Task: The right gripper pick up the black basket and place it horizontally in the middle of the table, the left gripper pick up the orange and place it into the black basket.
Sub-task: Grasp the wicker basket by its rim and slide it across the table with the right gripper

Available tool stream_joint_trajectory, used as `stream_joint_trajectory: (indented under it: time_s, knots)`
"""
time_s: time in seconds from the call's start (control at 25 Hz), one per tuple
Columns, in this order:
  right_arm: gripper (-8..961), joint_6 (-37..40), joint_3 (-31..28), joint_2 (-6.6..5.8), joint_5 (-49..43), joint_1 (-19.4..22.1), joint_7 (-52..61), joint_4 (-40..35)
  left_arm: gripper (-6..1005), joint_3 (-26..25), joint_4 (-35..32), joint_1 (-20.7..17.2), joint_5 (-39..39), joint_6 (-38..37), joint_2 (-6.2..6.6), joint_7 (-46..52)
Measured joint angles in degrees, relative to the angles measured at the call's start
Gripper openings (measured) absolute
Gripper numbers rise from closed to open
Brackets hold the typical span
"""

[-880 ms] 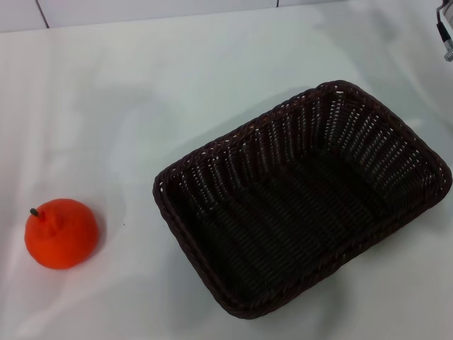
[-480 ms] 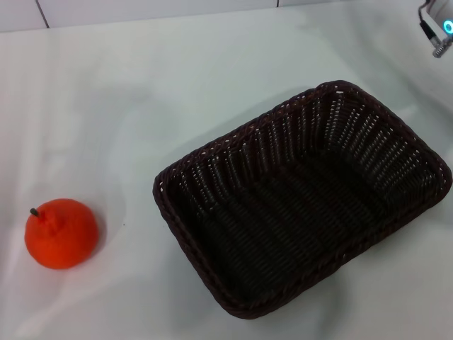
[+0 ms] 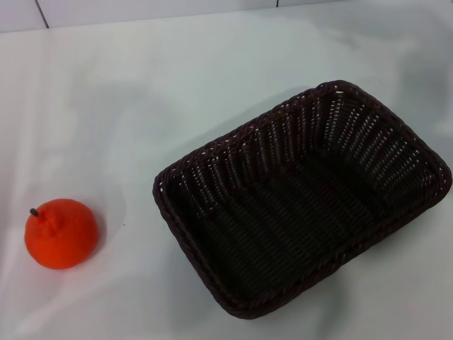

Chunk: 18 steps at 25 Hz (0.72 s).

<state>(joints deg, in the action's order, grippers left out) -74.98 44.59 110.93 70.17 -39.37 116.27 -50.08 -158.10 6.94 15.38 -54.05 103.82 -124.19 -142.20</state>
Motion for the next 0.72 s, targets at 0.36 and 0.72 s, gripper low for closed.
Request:
stream_joint_trajectory:
  time_s: [0.36, 0.72]
  knots:
    - [630, -25.7, -4.3, -1.96, -28.0, -6.5, 21.4, -16.8, 889, -1.0, 0.0, -0.1, 0.0, 0.7, 0.00, 0.0]
    - [620, -32.4, -3.2, -1.64, -40.7, -8.3, 21.9, -16.3, 889, -1.3, 0.3, 0.3, 0.0, 0.3, 0.09, 0.0]
